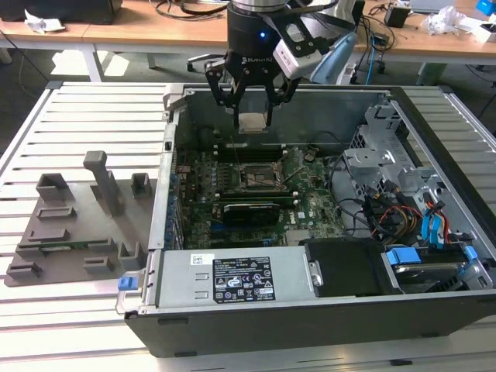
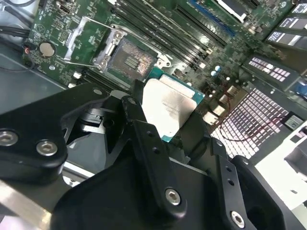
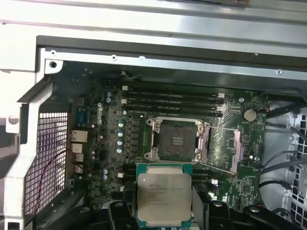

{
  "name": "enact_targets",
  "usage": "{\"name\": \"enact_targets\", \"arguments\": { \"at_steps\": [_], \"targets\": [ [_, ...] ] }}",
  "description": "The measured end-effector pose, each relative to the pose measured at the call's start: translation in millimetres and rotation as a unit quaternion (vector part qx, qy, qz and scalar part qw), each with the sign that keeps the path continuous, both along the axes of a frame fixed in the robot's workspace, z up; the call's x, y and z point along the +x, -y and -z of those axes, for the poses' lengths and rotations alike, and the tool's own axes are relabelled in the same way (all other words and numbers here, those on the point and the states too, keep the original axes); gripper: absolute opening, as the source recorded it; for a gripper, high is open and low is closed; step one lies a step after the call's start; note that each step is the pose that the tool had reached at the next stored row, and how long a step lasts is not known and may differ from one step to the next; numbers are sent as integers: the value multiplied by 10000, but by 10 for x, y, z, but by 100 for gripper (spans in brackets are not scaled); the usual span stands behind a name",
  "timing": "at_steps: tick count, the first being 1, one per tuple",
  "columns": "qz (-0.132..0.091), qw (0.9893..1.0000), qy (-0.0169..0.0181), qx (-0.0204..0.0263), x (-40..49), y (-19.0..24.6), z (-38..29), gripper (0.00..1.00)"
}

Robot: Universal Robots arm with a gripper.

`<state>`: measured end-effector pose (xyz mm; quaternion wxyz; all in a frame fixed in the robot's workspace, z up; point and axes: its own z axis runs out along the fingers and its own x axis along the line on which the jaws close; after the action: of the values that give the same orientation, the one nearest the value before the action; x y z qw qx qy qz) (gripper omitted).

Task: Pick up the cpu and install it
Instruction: 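Pick up the cpu and move it towards the insertion slot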

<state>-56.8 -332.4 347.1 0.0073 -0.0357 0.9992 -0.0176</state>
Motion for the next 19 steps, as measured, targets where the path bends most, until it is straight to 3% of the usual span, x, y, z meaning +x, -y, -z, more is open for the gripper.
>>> {"name": "enact_targets", "arguments": {
  "at_steps": [6,8,13,19],
  "targets": [
    [0,10000,-4,-2,194,-64,82,55],
    [-2,10000,-5,-3,250,-111,134,55],
    [-11,10000,-5,-5,296,-242,192,55],
    [-17,10000,-6,-7,306,-268,329,55]
  ]
}}
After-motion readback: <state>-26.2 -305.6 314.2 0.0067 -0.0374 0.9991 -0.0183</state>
